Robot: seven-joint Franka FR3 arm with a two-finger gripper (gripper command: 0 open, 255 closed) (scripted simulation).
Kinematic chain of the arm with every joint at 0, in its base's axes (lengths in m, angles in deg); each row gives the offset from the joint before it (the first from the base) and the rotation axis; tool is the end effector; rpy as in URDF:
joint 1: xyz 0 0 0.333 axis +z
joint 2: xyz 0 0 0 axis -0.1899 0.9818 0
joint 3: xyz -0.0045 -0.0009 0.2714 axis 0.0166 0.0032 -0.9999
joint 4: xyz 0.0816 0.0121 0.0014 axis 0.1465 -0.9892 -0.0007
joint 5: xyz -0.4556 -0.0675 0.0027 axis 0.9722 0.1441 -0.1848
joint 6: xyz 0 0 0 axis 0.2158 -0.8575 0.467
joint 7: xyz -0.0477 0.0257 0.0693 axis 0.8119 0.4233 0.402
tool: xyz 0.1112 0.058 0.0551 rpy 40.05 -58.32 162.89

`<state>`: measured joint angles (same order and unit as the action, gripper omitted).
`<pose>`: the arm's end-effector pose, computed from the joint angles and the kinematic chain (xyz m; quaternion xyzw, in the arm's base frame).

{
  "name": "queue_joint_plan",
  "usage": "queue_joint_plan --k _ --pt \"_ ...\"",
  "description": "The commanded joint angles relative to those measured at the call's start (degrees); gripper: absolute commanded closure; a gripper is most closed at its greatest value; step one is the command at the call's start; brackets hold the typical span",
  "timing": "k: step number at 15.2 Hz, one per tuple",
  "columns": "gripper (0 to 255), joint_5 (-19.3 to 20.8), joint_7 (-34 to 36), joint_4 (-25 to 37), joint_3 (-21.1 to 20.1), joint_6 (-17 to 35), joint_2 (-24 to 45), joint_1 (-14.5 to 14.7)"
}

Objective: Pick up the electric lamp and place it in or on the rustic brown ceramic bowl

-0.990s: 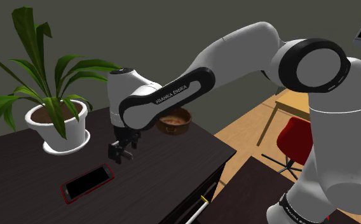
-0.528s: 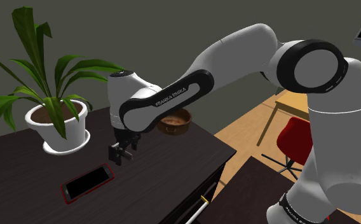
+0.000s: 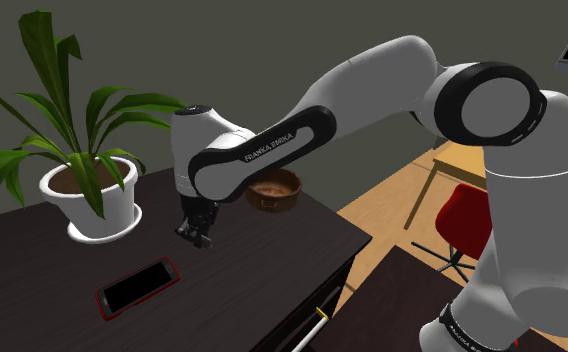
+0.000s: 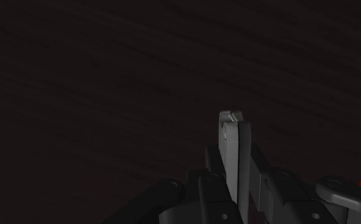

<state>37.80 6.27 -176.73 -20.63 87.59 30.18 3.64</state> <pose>0.6002 0.3671 0.1963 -0.9835 -0.1803 -0.0023 0.0121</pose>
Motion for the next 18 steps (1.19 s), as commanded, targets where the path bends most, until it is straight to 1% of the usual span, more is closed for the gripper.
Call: queue_joint_plan --k 1,3,4,18 --pt "255 -0.2 0.0 0.1 -0.5 0.0 0.6 0.5" --pt "255 -0.1 0.4 0.6 -0.5 -0.2 1.0 0.8" --pt "255 -0.3 0.1 -1.1 -0.5 0.7 0.1 0.4" --pt "255 -2.3 -1.0 2.6 -1.7 -7.9 -5.0 -0.3"
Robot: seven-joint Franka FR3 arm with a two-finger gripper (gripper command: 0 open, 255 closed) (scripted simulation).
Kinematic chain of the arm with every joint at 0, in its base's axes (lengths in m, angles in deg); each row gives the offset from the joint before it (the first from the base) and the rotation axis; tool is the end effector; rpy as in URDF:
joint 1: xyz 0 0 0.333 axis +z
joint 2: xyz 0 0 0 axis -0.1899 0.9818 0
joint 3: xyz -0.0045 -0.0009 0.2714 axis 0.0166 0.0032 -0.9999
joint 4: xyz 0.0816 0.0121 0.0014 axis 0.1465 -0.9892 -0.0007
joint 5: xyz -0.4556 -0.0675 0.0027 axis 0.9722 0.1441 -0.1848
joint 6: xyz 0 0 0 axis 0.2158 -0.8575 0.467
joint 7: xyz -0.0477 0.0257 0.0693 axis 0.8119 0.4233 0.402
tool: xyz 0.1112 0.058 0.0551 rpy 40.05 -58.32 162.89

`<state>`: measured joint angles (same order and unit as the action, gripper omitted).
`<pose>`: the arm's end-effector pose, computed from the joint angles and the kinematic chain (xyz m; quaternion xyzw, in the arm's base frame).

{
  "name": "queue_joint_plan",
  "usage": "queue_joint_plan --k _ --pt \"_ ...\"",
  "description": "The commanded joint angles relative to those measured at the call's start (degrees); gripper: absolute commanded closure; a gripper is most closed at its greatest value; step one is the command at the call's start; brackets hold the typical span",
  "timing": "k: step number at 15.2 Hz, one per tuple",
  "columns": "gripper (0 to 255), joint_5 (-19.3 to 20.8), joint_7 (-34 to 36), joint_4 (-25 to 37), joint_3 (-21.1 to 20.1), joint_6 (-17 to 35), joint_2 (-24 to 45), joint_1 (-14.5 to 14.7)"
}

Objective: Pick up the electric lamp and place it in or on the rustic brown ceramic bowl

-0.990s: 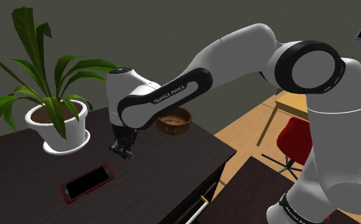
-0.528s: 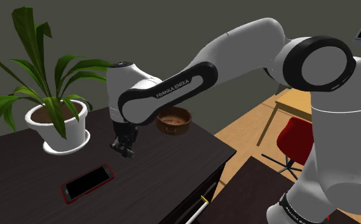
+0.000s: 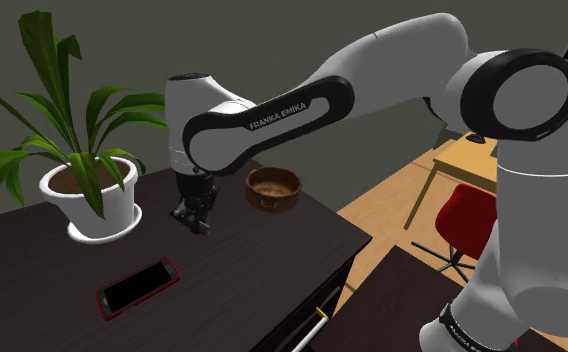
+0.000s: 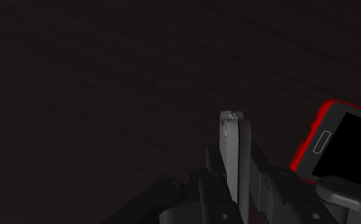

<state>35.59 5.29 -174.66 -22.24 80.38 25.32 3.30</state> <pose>0.5967 0.3778 0.2632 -0.9823 -0.1869 0.0030 0.0153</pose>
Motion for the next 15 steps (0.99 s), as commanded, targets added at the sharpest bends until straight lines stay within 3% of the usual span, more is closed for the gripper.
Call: queue_joint_plan --k 1,15 --pt "255 -0.2 -0.1 0.9 -0.1 -1.3 -0.4 0.0" --pt "255 -1.4 -0.7 7.4 -0.7 -10.4 -3.2 -0.1"
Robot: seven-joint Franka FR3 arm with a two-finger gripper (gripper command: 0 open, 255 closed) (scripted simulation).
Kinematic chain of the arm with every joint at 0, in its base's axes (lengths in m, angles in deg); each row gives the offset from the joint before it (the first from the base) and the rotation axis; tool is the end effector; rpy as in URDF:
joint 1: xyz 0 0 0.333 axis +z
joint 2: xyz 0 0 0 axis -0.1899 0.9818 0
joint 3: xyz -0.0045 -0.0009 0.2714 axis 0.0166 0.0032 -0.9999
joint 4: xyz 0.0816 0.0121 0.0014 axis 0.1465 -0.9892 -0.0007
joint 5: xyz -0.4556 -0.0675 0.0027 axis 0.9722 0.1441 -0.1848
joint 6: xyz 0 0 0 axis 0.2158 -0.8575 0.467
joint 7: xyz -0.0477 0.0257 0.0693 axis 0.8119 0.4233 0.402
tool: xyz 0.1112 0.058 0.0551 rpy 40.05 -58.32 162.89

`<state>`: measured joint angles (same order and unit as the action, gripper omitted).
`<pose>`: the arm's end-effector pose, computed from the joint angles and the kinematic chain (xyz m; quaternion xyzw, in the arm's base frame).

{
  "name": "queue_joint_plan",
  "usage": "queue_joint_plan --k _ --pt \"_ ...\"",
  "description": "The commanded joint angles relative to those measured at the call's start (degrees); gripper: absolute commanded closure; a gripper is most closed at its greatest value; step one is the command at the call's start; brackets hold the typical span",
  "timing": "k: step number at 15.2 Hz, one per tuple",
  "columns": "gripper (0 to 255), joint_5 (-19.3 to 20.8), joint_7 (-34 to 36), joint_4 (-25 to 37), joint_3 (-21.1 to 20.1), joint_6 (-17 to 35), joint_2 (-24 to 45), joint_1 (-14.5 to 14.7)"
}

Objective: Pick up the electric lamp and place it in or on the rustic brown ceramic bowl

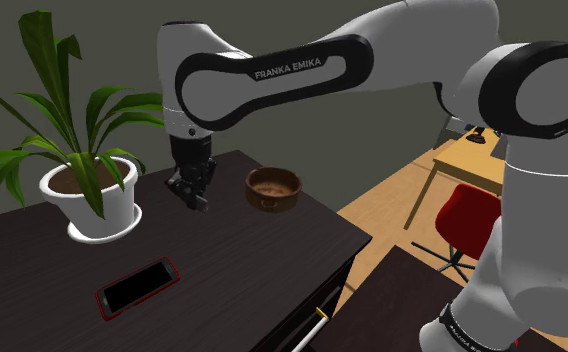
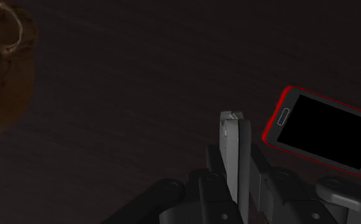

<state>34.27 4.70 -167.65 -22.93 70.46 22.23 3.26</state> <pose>0.6036 0.3820 0.3502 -0.9822 -0.1870 0.0030 0.0153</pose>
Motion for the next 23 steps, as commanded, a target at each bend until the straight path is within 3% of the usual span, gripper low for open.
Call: queue_joint_plan --k 1,11,23 --pt "255 -0.5 -1.3 -1.3 0.2 0.0 -1.3 -1.1" --pt "255 -4.2 -14.7 -12.8 3.9 3.5 -9.7 -10.5" --pt "255 -6.0 -30.2 -17.5 9.8 5.1 -12.6 -19.5"
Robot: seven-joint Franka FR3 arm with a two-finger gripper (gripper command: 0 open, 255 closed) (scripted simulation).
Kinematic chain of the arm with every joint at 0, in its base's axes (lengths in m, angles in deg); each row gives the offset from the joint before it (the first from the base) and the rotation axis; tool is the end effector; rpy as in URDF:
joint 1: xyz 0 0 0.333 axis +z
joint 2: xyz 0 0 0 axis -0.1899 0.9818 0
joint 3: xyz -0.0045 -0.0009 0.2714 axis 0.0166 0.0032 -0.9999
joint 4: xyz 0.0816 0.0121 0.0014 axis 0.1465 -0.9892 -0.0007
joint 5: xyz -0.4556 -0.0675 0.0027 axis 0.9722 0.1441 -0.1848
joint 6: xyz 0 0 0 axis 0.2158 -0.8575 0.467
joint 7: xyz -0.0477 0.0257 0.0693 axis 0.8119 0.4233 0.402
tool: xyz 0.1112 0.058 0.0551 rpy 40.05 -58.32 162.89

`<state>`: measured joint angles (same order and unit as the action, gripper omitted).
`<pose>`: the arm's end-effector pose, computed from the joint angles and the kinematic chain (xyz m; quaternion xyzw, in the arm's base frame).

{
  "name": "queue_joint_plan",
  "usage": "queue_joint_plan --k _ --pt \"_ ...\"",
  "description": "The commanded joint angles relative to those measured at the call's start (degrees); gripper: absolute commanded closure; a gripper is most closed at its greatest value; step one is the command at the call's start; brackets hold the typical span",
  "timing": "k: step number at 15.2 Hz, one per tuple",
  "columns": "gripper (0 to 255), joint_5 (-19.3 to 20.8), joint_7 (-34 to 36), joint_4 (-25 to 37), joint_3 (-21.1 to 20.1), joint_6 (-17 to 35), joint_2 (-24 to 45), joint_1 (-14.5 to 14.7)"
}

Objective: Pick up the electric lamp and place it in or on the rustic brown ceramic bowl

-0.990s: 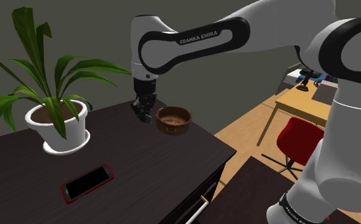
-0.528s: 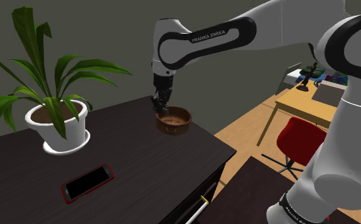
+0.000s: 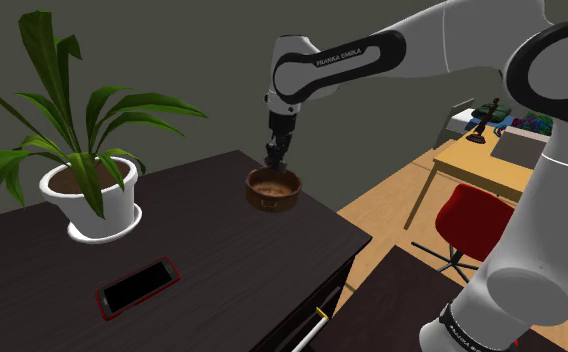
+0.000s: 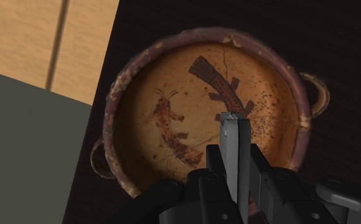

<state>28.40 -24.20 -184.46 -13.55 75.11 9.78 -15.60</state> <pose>0.6514 0.0712 0.3365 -0.9824 -0.1860 0.0033 0.0151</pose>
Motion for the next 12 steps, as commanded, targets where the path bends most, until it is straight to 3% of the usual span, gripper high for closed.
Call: queue_joint_plan --k 1,12 --pt "255 -0.1 -1.2 -1.2 0.5 1.2 0.1 -0.7" --pt "255 0.5 -1.0 -5.4 0.6 8.3 2.9 -0.5"
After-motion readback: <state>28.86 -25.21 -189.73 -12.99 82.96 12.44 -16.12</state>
